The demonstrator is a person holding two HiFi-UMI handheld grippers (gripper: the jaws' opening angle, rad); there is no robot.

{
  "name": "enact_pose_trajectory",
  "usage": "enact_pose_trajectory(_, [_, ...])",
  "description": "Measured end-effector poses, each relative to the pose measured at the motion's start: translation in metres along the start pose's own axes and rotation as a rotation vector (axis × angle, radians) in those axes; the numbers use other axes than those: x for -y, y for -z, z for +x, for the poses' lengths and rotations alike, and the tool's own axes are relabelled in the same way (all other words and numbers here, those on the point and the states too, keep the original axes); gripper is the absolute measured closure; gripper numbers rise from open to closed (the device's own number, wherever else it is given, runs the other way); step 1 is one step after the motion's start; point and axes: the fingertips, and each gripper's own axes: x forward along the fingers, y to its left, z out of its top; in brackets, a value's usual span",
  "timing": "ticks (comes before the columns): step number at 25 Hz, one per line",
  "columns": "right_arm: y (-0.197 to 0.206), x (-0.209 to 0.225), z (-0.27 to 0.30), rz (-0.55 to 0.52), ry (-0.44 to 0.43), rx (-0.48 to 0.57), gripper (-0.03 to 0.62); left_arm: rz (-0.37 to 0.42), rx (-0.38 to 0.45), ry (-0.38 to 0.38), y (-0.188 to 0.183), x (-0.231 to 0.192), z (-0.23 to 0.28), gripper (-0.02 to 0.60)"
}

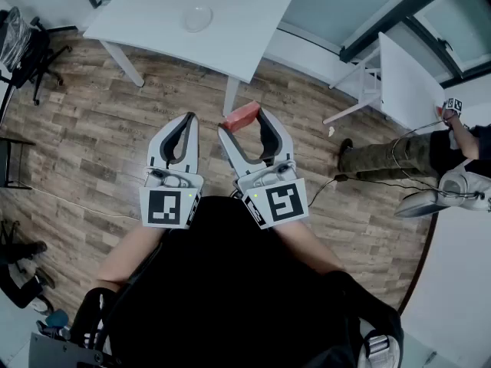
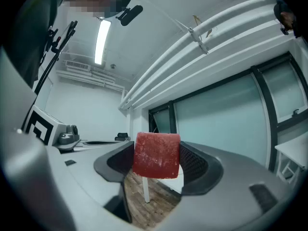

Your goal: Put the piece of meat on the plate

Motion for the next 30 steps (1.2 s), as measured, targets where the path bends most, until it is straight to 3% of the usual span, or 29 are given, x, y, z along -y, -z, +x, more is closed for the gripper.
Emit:
enact_pose_trajectory(13, [0.004, -0.048, 0.015, -0.022, 0.022, -0.010, 0.301, -0.034, 0.023, 0.068, 0.003, -0.031, -0.032, 0.577])
enact_pose_trajectory(18, [0.007, -0.073, 0.019, 0.002, 0.018, -0.001, 0.301, -0.045, -0.016, 0.086, 0.011, -0.041, -0.050, 0.577])
enact_pose_trajectory(24, [0.019, -0.102, 0.030, 0.005, -0.014, -0.035, 0.301, -0.054, -0.023, 0.072, 0.019, -0.064, -0.062, 0.577])
enact_pose_trajectory(30, [0.023, -0.093, 0.045, 0.011, -0.039, -0.043, 0.301, -0.058, -0.048, 0.041, 0.025, -0.070, -0.052, 0.577])
